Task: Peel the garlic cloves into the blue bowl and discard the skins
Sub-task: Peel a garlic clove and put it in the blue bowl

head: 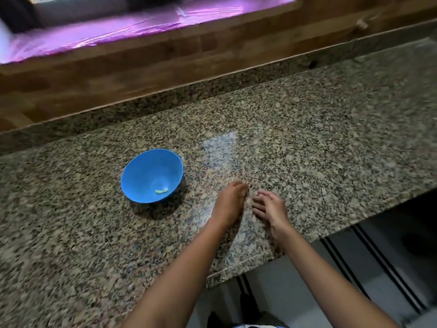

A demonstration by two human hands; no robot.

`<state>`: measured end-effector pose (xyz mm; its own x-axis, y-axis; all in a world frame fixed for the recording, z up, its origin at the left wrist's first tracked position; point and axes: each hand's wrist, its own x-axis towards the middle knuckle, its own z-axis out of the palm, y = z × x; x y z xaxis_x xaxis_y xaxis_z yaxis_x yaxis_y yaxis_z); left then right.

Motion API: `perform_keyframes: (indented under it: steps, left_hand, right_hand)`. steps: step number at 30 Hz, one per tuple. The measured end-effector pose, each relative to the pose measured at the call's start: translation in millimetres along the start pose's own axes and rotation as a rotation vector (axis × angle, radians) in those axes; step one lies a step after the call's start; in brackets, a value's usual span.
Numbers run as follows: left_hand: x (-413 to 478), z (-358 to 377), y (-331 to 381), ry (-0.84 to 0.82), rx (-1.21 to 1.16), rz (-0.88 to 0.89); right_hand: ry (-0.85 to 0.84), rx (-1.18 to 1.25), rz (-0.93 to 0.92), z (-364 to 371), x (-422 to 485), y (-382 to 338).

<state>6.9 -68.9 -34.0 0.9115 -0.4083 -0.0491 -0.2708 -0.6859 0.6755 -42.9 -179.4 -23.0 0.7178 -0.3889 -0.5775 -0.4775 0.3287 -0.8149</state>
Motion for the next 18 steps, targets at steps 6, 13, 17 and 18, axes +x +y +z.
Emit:
perform_keyframes:
  steps: [6,13,17,18]
  left_hand:
    - [-46.5,-30.0,-19.0,0.206,-0.743,-0.274]
    - [-84.0,-43.7,-36.4,0.326,-0.529,-0.213]
    - [-93.6,-50.2,-40.1,0.39,-0.655,-0.294]
    - [-94.2,-51.6,-41.8,0.397,-0.684,-0.314]
  right_hand:
    - [-0.409,0.07,0.062,31.0,-23.6,6.0]
    - [-0.533,0.209,0.129,63.4,-39.1,31.5]
    - [-0.554,0.112,0.096,65.4,-41.4,35.4]
    - [-0.551,0.089,0.084,65.2,-42.7,36.0]
